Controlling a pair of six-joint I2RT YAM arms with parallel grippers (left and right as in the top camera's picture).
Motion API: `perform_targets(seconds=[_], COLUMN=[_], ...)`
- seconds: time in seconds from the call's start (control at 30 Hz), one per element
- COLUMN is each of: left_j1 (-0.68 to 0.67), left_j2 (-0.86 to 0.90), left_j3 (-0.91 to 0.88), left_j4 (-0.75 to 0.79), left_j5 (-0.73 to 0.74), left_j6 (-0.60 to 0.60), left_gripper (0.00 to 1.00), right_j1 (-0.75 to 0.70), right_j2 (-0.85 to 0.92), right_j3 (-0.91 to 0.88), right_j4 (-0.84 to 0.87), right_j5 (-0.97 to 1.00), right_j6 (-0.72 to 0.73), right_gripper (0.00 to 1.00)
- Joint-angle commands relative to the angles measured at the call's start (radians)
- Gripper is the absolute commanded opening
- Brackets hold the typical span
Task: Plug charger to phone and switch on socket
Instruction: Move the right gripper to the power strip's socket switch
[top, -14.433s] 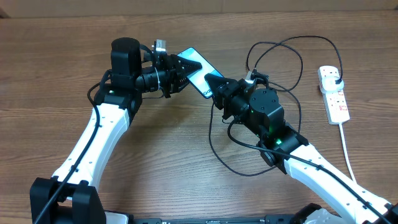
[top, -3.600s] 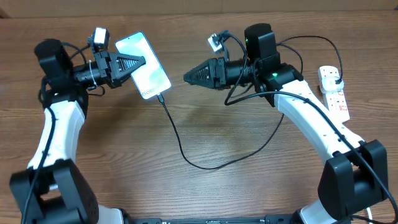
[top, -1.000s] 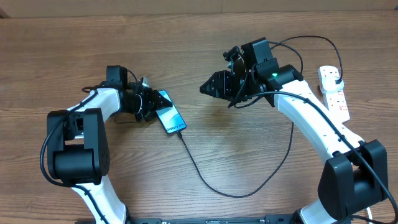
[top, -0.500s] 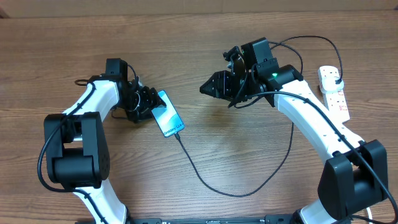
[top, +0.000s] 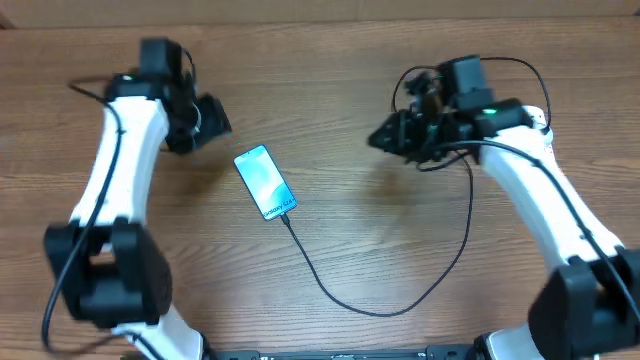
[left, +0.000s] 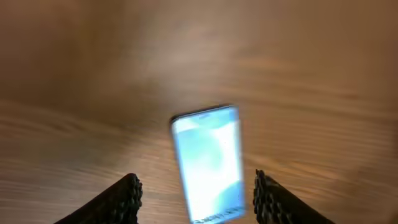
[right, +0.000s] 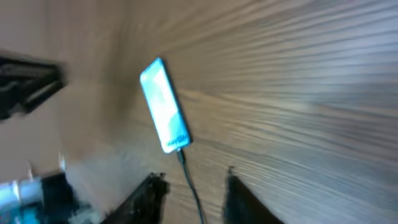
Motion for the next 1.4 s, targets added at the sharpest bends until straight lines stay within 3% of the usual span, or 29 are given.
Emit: perform_targets(seconds=[0.0,0.1,0.17,0.2,0.27,0.6,0.77,1.37], left_j1=[0.003,0.004,0.004,0.004,0.004,0.004,0.004,0.004], left_j2=[-0.155,-0.234,-0.270,-0.282,-0.296,-0.278,-0.278,-0.278], left_j3=[0.130,0.150,0.150,0.150,0.150,0.146,0.146,0.146], left_j4=[-0.030,-0.023,-0.023,-0.025,-0.033,-0.043,-0.043,-0.042], left_j5=[0.046,0.074,0.074,0.074,0.074,0.074,0.074,0.074], left_j6=[0.040,0.038,0.038,0.038,0.038,0.038,0.038,0.038], left_gripper=[0.61,0.62,0.64,0.70,1.00,1.00,1.00,1.00], right_j1=[-0.091,-0.182,-0.243,-0.278,-0.364,-0.727,-0.811,-0.818], right_j2=[-0.101,-0.131,-0.136,-0.136,-0.136,-0.083,0.003,0.299], right_j3=[0.008,0.008,0.008,0.008,0.008,0.007,0.007,0.007], right_j4=[-0.041,-0.084,-0.095,-0.098,-0.097,0.021,0.077,0.239], right_j5=[0.088,0.137,0.147,0.147,0.147,0.183,0.180,0.206], right_j6=[-0.044,-0.045,-0.045,-0.045,-0.045,-0.032,-0.029,-0.012], right_gripper=[0.19,0.05,0.04,0.04,0.04,0.04,0.04,0.04])
